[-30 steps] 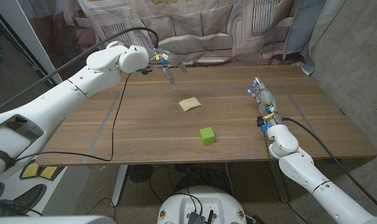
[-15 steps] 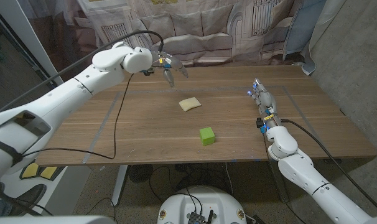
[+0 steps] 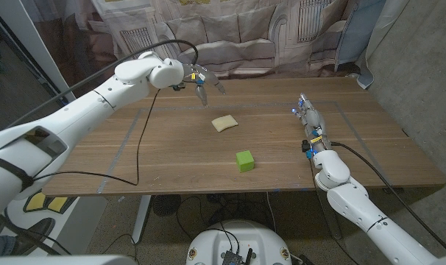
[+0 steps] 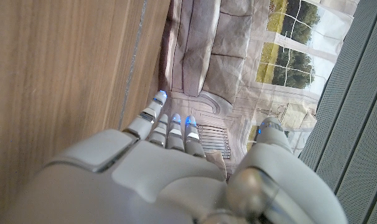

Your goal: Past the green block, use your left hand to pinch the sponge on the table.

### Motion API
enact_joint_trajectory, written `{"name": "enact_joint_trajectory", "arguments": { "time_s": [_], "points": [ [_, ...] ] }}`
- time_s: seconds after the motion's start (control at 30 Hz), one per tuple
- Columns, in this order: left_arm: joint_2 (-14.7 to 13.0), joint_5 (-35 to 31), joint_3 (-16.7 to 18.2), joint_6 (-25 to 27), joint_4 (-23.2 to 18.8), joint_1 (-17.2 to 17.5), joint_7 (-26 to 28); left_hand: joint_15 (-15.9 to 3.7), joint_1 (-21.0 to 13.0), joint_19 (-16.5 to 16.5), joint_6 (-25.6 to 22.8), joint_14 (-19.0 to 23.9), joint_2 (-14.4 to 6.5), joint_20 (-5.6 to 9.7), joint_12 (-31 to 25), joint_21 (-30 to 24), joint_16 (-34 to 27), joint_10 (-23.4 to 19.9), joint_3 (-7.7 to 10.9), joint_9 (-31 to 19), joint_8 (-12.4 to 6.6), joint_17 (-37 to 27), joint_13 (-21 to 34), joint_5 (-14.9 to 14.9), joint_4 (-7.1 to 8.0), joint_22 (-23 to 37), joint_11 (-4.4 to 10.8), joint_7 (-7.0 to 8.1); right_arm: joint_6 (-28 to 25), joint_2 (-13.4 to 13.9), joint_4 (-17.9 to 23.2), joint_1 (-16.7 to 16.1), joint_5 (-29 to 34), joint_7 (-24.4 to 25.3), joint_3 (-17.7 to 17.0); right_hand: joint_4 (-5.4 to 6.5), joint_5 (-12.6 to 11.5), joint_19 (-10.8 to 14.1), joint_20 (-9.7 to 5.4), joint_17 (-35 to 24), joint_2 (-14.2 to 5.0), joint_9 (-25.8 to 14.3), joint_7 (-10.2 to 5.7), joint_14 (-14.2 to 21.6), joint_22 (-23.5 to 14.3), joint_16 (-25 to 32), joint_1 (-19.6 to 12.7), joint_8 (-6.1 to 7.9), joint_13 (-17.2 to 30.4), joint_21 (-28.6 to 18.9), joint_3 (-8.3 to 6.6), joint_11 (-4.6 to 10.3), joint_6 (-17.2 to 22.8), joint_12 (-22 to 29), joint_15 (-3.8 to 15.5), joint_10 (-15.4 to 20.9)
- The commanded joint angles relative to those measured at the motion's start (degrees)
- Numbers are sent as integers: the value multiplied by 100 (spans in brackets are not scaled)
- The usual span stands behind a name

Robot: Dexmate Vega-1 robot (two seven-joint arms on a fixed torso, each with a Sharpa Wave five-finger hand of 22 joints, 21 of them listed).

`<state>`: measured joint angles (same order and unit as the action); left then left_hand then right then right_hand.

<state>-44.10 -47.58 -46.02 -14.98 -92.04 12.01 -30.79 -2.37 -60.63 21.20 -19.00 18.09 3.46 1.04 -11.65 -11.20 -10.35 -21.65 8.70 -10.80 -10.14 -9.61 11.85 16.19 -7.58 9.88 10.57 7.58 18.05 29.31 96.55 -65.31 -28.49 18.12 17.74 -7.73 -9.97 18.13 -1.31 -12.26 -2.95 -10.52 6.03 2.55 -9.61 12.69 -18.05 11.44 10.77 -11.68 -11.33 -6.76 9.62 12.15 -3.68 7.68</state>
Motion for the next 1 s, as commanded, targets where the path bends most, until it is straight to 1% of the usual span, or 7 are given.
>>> {"name": "enact_joint_trajectory", "arguments": {
  "time_s": [0.03, 0.2, 0.37, 0.7, 0.77, 0.9, 1.0],
  "points": [
    [212, -204, -250, -410, 501, -227, 136, -539, 21, -25, 53, -33, -19, -6, 4, 11, 20, 35, -28, -21, -25, -16, 12, 16, 16, 17, 10, 14, -20, -48, 41, -44, 68, 143, 4, -7, -22, 47, -13, 5, -23, -13, -16, 48, -19, 4, -38, 8, 17, 22, 8, 13, 48, -17, -13, 47],
    [301, -194, -391, -593, 727, -329, 79, -508, 28, -49, 143, -104, -28, -15, 24, 16, 30, 133, -53, -20, -19, -16, 11, 20, 30, 17, -49, -18, -54, -56, 70, -68, 96, 207, -1, -6, -22, 47, -13, 5, -24, -13, -11, 50, -19, 3, -39, 3, 16, 25, 9, 16, 44, -23, -21, 44],
    [328, -369, -507, -793, 873, -411, 285, -480, 37, -83, 425, -170, -32, -7, 29, 24, 30, 218, -87, -19, 35, -17, 9, 24, 43, 16, -46, -49, -76, -76, 55, -49, 97, 221, 8, -6, -21, 46, -11, 5, -24, -13, -10, 47, -19, -1, -39, 2, 16, 27, 10, 25, 46, -27, -11, 40],
    [357, -589, -622, -918, 1086, -413, 700, -464, 12, -110, 516, -192, -41, -55, 1, 29, 18, 221, -109, -17, 1, -16, 6, 30, 41, 10, -3, -57, -104, -100, -28, 33, 87, 189, 40, -6, -21, 41, -8, 5, -26, -13, -14, 39, -19, -8, -43, -7, 16, 33, 11, 18, 32, -35, -16, 33],
    [364, -651, -656, -941, 1135, -420, 782, -464, 14, -110, 509, -198, -38, -44, -19, 27, 17, 181, -118, -17, -14, -15, 6, 30, 43, 10, 37, -40, -110, -105, -50, 60, 73, 167, 48, -6, -21, 40, -7, 5, -27, -13, -11, 38, -19, -8, -43, -8, 16, 33, 11, 17, 30, -36, -15, 32],
    [443, -596, -720, -1067, 1374, -483, 868, -468, -1, -34, 376, -103, -41, -58, -86, -2, -24, 21, -144, -12, -89, -15, -2, 34, 43, 6, 117, 105, -123, -117, -84, 95, 57, 150, 64, -4, -21, 38, -1, 5, -28, -13, -14, 37, -19, -10, -43, -11, 16, 35, 13, 19, 27, -39, -21, 31],
    [489, -626, -782, -1152, 1514, -510, 1034, -453, -19, -27, 327, -83, -63, -82, -104, -2, -28, -30, -144, -10, -107, -15, -6, 33, 42, 5, 107, 158, -113, -128, -110, 104, 52, 149, 68, -4, -20, 37, -2, 5, -28, -13, -11, 39, -20, -10, -43, -12, 17, 36, 13, 23, 27, -41, -19, 30]
  ]
}}
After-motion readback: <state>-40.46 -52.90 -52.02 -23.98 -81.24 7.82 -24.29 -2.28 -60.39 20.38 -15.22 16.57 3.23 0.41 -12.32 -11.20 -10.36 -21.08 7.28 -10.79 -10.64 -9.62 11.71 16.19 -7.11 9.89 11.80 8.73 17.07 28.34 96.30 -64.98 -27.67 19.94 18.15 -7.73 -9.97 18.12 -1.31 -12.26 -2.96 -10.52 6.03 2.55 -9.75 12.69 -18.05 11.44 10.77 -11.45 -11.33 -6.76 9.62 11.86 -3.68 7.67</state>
